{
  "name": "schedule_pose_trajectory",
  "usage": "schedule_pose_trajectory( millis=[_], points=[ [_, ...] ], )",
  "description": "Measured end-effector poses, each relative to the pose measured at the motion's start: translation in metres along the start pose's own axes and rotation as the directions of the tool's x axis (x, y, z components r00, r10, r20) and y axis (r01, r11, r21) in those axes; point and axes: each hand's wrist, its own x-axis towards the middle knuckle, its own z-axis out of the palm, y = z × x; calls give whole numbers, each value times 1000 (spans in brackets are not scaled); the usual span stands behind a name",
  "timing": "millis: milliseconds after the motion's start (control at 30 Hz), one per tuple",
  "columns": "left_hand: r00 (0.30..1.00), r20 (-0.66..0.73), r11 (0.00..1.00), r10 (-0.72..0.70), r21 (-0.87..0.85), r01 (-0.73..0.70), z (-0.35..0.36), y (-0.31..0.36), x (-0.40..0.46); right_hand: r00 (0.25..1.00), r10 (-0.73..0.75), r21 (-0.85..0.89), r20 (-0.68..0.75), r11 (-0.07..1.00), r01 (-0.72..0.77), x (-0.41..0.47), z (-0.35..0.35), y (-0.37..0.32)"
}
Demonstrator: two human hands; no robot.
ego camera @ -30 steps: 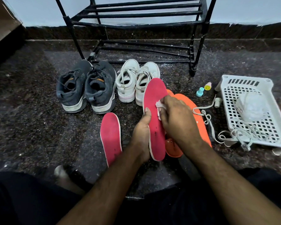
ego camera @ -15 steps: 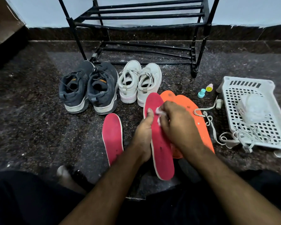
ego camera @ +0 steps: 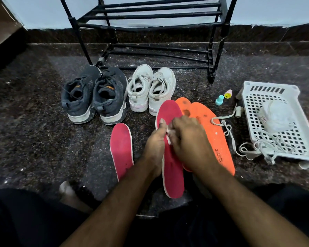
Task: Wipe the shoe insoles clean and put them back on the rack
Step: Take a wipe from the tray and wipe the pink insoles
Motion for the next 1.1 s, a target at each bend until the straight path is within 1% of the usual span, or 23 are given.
schedule_pose_trajectory(
  millis=[100, 133, 167, 200, 267, 300, 333, 367, 400, 467, 500, 567, 633, 667, 733, 767, 833, 900, 933, 1000, 1033, 1067, 1100],
  points=[
    [998, 50, 996, -50, 77, 46, 4, -7, 2, 985, 110, 7, -136, 994, -110, 25, -12, 24],
    [995, 67, 994, -69, 94, 62, 7, -6, -2, 980, 126, 41, -156, 992, -121, 30, -16, 26],
    [993, 89, 995, -80, 72, 73, 6, -5, -3, 981, 114, 76, -157, 992, -103, 29, -17, 24],
    [989, 119, 996, -88, 25, 85, 7, -2, -6, 987, 84, 106, -138, 992, -70, 25, -15, 18],
    [988, 136, 991, -70, -100, 84, 4, 1, -4, 999, 4, 99, -40, 995, 0, 6, -8, -1],
    [988, 140, 988, -64, -129, 82, 3, 2, -3, 999, -38, 48, 4, 998, 38, -1, -5, -6],
    [986, 159, 987, -58, -138, 81, 4, 2, -3, 998, -69, -15, 13, 998, 69, -3, -4, -6],
    [986, 159, 991, -58, -110, 76, 3, 0, -2, 998, -63, -48, -15, 997, 62, 3, -6, 0],
    [983, 164, 995, -78, -51, 87, 2, -3, -1, 998, -17, -55, -64, 998, 14, 12, -9, 9],
    [966, 212, 988, -151, 76, 137, 2, -6, -3, 984, 94, -21, -154, 995, -99, 30, -16, 26],
    [971, 189, 986, -149, 98, 133, 1, -7, -2, 977, 114, 0, -181, 993, -116, 35, -19, 30],
    [978, 174, 993, -115, 59, 107, 3, -4, -5, 985, 67, 60, -160, 997, -58, 30, -15, 20],
    [984, 168, 995, -59, -73, 72, 3, 0, -3, 998, -23, 95, -67, 995, 29, 12, -7, 0],
    [984, 176, 994, -40, -91, 57, 2, -2, -1, 998, -48, 85, -39, 995, 51, 6, -5, -3],
    [977, 209, 998, -51, -21, 56, 0, -5, 1, 998, -22, 83, -54, 996, 27, 11, -9, 5],
    [977, 199, 997, -77, 37, 70, -2, -8, 2, 996, 21, 89, -84, 996, -14, 17, -13, 13],
    [982, 159, 992, -101, 90, 87, -6, -11, 6, 982, 102, 89, -160, 992, -89, 28, -21, 24],
    [976, 185, 994, -112, 34, 107, -3, -10, 4, 979, 112, 104, -169, 990, -95, 29, -21, 19],
    [976, 201, 995, -79, -37, 88, 0, -7, 0, 988, 79, 110, -135, 992, -64, 25, -17, 12],
    [979, 204, 979, 6, -200, 36, 3, 0, -3, 1000, -10, 105, -12, 994, 11, 12, -5, -2],
    [977, 213, 972, 17, -231, 34, 2, 3, -2, 999, -39, 96, 35, 995, 36, 7, -2, -4],
    [972, 235, 966, 24, -254, 38, 5, 6, -4, 997, -49, 84, 52, 995, 45, 6, -2, -2],
    [969, 246, 967, 15, -250, 48, 2, 4, -4, 999, -36, 77, 39, 996, 33, 8, -3, 2]
  ],
)
